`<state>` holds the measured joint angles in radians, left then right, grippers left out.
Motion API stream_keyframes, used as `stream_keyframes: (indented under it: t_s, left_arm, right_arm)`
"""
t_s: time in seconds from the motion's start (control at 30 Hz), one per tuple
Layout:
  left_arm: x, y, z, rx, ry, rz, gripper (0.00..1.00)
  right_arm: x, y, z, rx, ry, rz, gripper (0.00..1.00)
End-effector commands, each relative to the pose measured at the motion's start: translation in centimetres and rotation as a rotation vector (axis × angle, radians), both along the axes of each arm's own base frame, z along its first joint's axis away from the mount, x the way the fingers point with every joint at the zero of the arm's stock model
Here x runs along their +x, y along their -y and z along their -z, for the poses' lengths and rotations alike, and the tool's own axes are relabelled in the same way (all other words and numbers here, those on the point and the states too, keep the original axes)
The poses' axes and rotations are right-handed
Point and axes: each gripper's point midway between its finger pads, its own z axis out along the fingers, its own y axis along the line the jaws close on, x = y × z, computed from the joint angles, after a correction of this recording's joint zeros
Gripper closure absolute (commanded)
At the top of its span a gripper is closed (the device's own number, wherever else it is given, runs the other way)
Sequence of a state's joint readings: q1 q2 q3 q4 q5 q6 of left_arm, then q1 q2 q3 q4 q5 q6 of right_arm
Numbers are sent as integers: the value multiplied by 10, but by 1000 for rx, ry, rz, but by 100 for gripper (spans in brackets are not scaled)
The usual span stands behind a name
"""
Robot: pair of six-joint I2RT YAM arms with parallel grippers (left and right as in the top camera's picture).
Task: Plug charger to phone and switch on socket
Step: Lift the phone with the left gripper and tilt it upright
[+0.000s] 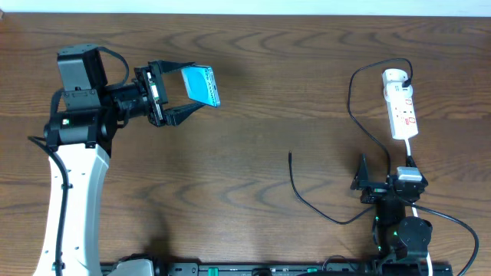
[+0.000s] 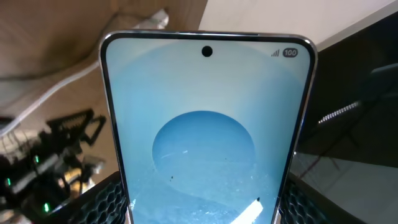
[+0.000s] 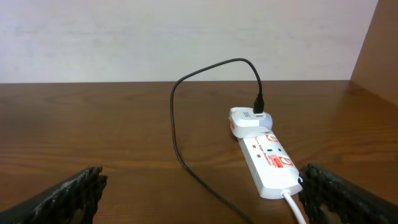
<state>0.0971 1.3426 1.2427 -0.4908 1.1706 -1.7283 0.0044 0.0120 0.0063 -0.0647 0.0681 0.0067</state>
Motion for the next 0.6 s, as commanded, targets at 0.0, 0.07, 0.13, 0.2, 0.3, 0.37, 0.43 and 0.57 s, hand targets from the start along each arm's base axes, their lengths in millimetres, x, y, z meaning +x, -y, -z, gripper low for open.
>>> stream_keyframes:
  t_s: [0.0,0.07,0.13,0.2,0.3,0.37,0.43,0.57]
  left_arm:
    - [15,-16,-3,173,174,-73,93]
    - [26,-29,7,311,249,-118,93]
    - [33,-42,17,451,322,-138,92]
    - [35,-55,31,578,339,-145,93]
    - [19,-96,77,890,202,-156,92]
    - [-5,-125,104,1050,27,-170,93]
    - [-23,-140,119,1138,-87,-160,92]
    - [-41,-148,131,1188,-184,-128,93]
  right_arm:
    - [0,-1,0,-12,-1,-3,1]
    - [0,-1,0,-12,-1,-3,1]
    - [0,-1,0,-12,-1,-3,1]
    - [0,-1,0,-12,-1,-3,1]
    - [0,-1,0,-12,-1,-3,1]
    - [0,-1,0,-12,-1,-3,1]
    - [0,-1,0,-12,-1,-3,1]
    - [0,-1,0,-12,-1,-3,1]
